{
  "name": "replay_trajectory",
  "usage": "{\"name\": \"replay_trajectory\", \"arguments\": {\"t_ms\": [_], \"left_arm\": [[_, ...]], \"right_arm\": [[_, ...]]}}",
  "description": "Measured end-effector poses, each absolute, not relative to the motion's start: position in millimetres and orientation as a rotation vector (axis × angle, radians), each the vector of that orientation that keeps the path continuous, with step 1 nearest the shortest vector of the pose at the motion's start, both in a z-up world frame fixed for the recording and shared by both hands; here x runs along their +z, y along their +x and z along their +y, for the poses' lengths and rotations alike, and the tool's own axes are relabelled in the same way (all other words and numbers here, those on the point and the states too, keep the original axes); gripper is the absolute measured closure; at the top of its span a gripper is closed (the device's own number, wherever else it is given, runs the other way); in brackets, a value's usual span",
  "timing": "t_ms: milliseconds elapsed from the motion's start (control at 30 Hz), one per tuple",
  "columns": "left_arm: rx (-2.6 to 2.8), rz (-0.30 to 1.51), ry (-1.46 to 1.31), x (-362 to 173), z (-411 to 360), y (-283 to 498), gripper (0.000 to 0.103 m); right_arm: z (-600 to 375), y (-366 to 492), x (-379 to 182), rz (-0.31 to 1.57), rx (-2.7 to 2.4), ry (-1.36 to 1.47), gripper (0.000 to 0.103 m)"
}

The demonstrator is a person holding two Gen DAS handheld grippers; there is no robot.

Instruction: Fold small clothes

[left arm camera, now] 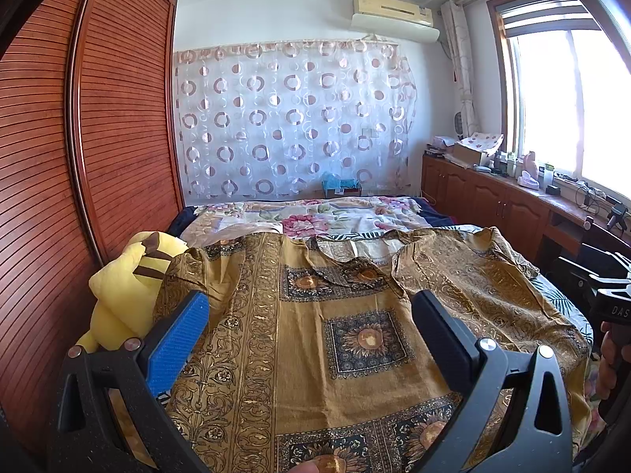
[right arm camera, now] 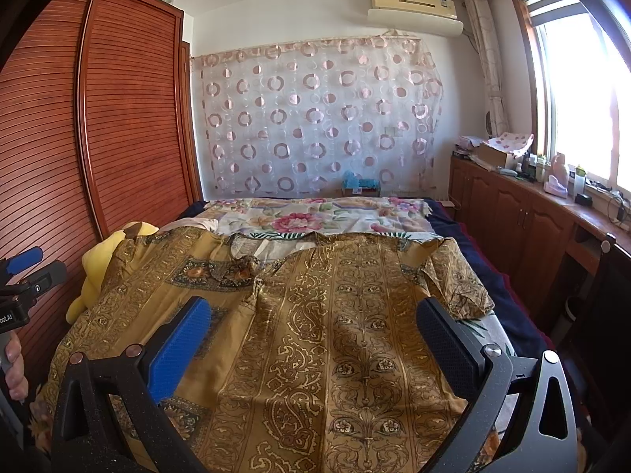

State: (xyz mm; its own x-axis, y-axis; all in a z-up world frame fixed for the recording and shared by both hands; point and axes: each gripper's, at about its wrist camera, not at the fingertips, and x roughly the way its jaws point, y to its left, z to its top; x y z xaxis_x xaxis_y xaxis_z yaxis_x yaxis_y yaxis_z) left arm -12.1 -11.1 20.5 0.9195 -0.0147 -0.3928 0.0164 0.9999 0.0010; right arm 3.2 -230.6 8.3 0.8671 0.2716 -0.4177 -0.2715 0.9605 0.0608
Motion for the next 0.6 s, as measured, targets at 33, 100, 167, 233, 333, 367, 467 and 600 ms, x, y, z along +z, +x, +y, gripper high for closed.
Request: {"name": "replay_trajectory", "arguments": {"t_ms": [33, 100, 167, 233, 333, 367, 467, 600], "left_arm": [[-0.016, 0.404, 0.004, 21.3, -10.9, -11.9, 0.000], [-0.016, 0.403, 0.005, 20.2, -11.4, -12.1, 0.000], [-0.016, 0.404, 0.005, 21.0, -11.3, -12.2, 0.000], [-0.015, 0.402, 0.006, 19.8, -11.7, -12.3, 0.000], [-0.016, 0.402, 0.007, 20.5, -11.6, -12.5, 0.000], [-0.015, 0.401, 0.007, 20.6, -11.7, -12.4, 0.000], [-0.016, 0.401, 0.006, 20.5, -11.8, -12.3, 0.000], [-0.016, 0.402, 0.007, 19.4, -12.3, -12.3, 0.000]], "right_arm": [[-230.8, 2.9, 8.3, 0.437, 0.284, 0.000, 0.000], [-230.4, 3.9, 8.7, 0.437, 0.287, 0.000, 0.000], [-230.2, 3.7, 8.8, 0.437, 0.287, -0.001, 0.000], [-230.2, 3.8, 8.8, 0.437, 0.288, -0.001, 0.000], [-230.0, 3.7, 8.7, 0.437, 0.287, -0.001, 0.000], [-230.1, 3.6, 8.7, 0.437, 0.287, 0.000, 0.000], [-229.9, 3.6, 8.7, 0.437, 0.288, 0.000, 0.000], [-229.6, 3.4, 8.9, 0.436, 0.289, -0.001, 0.000]]}}
